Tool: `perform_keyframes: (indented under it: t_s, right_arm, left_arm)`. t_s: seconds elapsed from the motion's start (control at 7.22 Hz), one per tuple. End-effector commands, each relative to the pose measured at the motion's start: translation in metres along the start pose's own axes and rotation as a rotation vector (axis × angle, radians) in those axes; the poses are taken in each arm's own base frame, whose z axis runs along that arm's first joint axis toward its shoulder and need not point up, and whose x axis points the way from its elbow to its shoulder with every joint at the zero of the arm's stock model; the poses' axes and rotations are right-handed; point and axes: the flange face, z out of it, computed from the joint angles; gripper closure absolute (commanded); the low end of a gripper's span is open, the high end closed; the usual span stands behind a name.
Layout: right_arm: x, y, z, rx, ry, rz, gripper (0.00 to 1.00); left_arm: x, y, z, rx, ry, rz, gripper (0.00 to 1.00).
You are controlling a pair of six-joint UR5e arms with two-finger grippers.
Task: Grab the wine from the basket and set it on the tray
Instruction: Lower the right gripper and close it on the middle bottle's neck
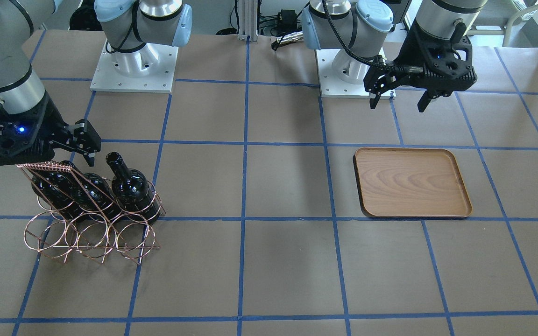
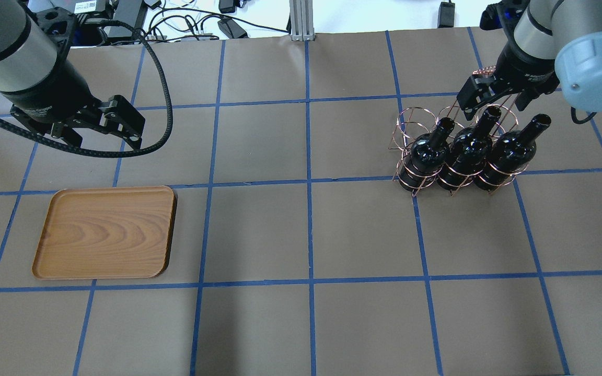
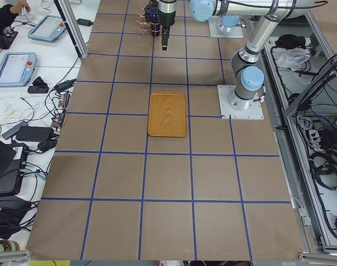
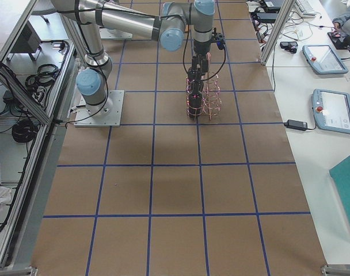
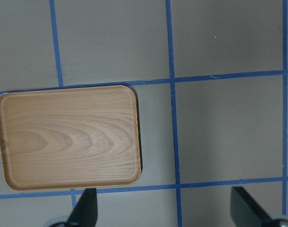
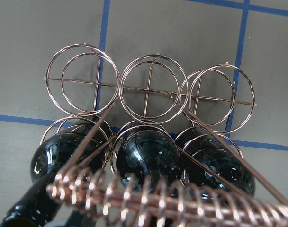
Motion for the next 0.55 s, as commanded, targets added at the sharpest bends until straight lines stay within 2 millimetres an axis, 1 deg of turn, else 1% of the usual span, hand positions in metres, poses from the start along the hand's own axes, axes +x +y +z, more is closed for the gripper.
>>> perform_keyframes:
  t_s: [0.0,0.28,0.42]
  right_arm:
    - [-0.0007,0.0021,0.0003,-0.013,-0.002,0.058,0.00]
    - [-0.0014,0.0006,0.0035,-0.017,-0.004,0.065,0.01]
    - [-0.0016,0.0012,0.0041,-0.023,-0.006,0.067,0.08]
  left_arm:
    - [-0.0003,0.0001,0.0006,-0.001,-0.002,0.002,0.00]
    - [-0.0003,0.0001,0.0006,-0.001,-0.002,0.000,0.00]
    - [-0.0003,0.0001,0.0006,-0.001,-0.002,0.000,0.00]
